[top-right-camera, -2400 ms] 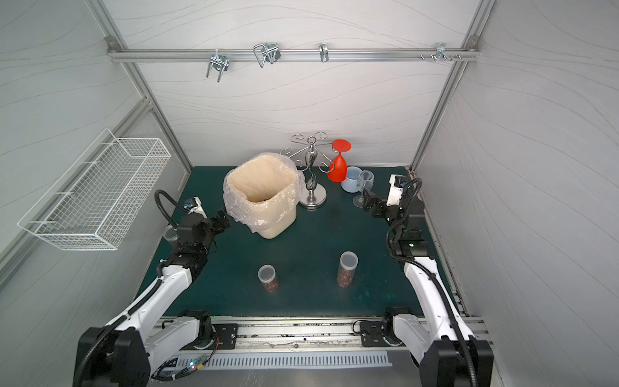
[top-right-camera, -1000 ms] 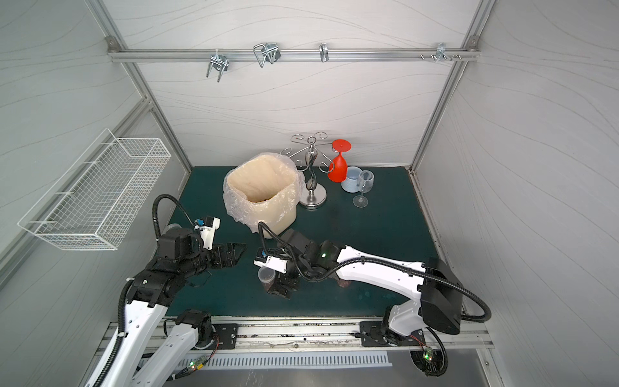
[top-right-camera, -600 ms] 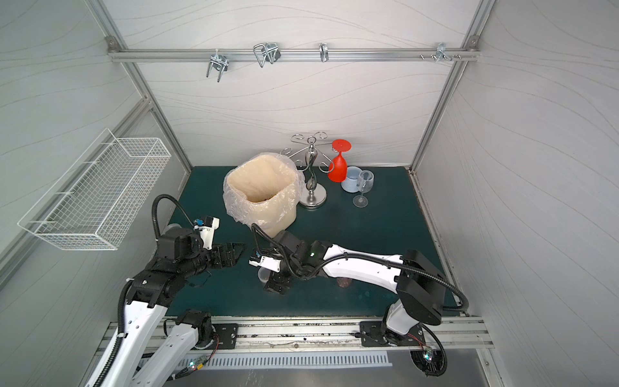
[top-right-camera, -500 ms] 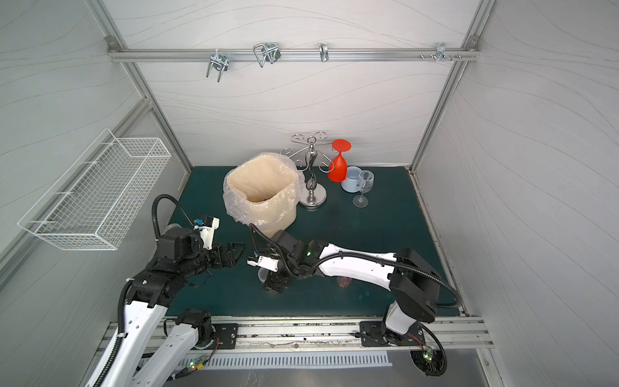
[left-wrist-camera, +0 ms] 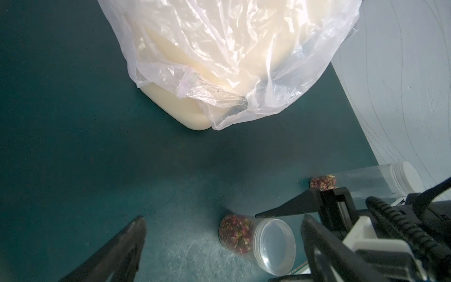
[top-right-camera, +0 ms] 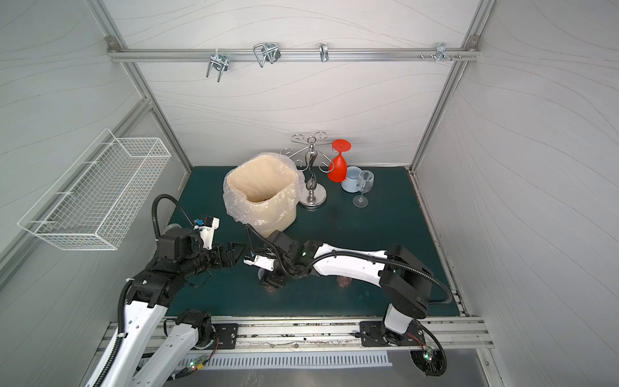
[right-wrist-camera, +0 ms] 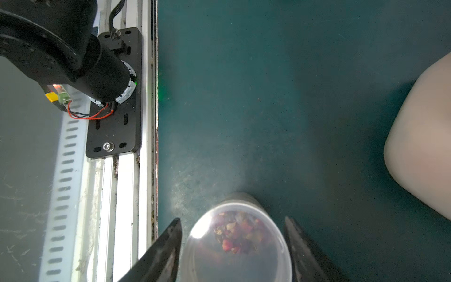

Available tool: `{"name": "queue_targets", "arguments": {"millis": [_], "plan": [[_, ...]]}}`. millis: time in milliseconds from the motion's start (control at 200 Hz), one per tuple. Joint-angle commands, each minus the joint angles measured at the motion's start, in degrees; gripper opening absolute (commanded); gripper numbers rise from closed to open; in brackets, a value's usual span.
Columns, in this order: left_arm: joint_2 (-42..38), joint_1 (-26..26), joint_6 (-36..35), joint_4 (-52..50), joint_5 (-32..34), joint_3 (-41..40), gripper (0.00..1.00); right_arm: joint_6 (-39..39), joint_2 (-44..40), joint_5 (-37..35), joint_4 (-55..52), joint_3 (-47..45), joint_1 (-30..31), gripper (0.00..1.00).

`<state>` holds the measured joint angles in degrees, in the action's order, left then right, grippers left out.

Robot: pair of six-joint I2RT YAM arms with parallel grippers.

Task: Empty the moldy dried flower tea in the jars
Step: Pick up the jar from the center of the board.

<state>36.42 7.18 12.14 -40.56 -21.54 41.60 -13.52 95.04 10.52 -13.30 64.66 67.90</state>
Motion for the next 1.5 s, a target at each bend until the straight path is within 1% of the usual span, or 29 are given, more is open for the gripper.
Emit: {"name": "queue_targets", "arguments": {"millis": [0, 85, 190, 420, 535, 550, 575, 710, 780, 875, 910, 965, 1045, 1115, 1215, 1351, 1441, 1496], "plan": [[-0.4, 0.1, -0.7, -0.4, 0.4, 1.7, 0.99, -1.0, 0.0, -0.5, 0.6, 1.3, 0.6, 0.61], [-0.5, 0.1, -0.7, -0.3, 0.2, 1.7, 0.99, -0.6, -1.9, -0.6, 0.9, 0.7, 0.6, 0.57], [-1.5, 0.1, -0.6, 0.7, -2.3, 1.6, 0.99, -0.1, -5.3, -0.8, 1.2, -0.6, 0.6, 0.52], [-7.2, 0.1, 2.4, 4.5, -2.8, 0.3, 0.99, 2.6, -16.5, -0.8, -2.1, -3.4, -1.9, 0.45], [-9.7, 0.1, 4.8, 6.7, -3.3, 0.5, 0.99, 3.6, -22.8, 0.3, -3.6, -4.8, -5.2, 0.44], [-10.0, 0.1, 5.3, 7.2, -3.5, 0.5, 0.99, 5.3, -23.6, 0.6, -3.8, -4.9, -5.7, 0.44], [-10.6, 0.1, 5.8, 8.0, -3.7, 0.5, 0.99, 5.9, -24.8, 1.1, -4.1, -5.0, -6.6, 0.43], [-13.5, 0.1, 7.3, 13.7, -9.0, 0.9, 0.99, 8.4, -29.3, 3.5, -7.0, -4.2, -11.4, 0.39], [-13.2, 0.1, 7.3, 16.5, -12.8, 1.4, 0.99, 9.2, -30.5, 4.3, -9.0, -3.2, -13.3, 0.39], [-11.7, 0.2, 8.7, 21.3, -16.5, 1.2, 0.99, 10.9, -31.4, 5.2, -11.2, -1.8, -15.5, 0.39], [-11.2, 0.4, 9.4, 23.0, -16.9, 0.8, 0.99, 11.8, -31.7, 5.6, -12.0, -1.4, -16.4, 0.38], [-10.1, 1.3, 9.9, 24.3, -15.8, 0.6, 0.99, 12.9, -31.9, 5.9, -12.9, -0.8, -17.7, 0.38], [-8.4, 4.2, 8.3, 24.1, -13.2, 1.2, 0.99, 14.1, -32.1, 6.0, -14.0, -0.6, -19.5, 0.38], [-6.8, 8.5, 5.6, 23.2, -8.9, 2.1, 0.99, 14.9, -32.0, 6.1, -14.9, -0.6, -20.9, 0.38], [-2.6, 17.0, 2.1, 22.9, -2.5, 3.0, 0.98, 15.9, -32.2, 6.4, -16.1, -0.8, -22.5, 0.38], [4.8, 29.7, -4.6, 20.3, 7.7, 6.4, 0.98, 17.0, -33.3, 6.7, -16.8, -1.0, -24.6, 0.38], [8.9, 35.4, -7.5, 22.5, 10.9, 7.1, 0.98, 17.9, -34.1, 8.1, -17.2, -1.3, -26.8, 0.38], [11.3, 37.3, -8.5, 25.2, 10.7, 7.0, 0.98, 18.9, -34.5, 10.3, -17.2, -1.0, -28.8, 0.38]]}}
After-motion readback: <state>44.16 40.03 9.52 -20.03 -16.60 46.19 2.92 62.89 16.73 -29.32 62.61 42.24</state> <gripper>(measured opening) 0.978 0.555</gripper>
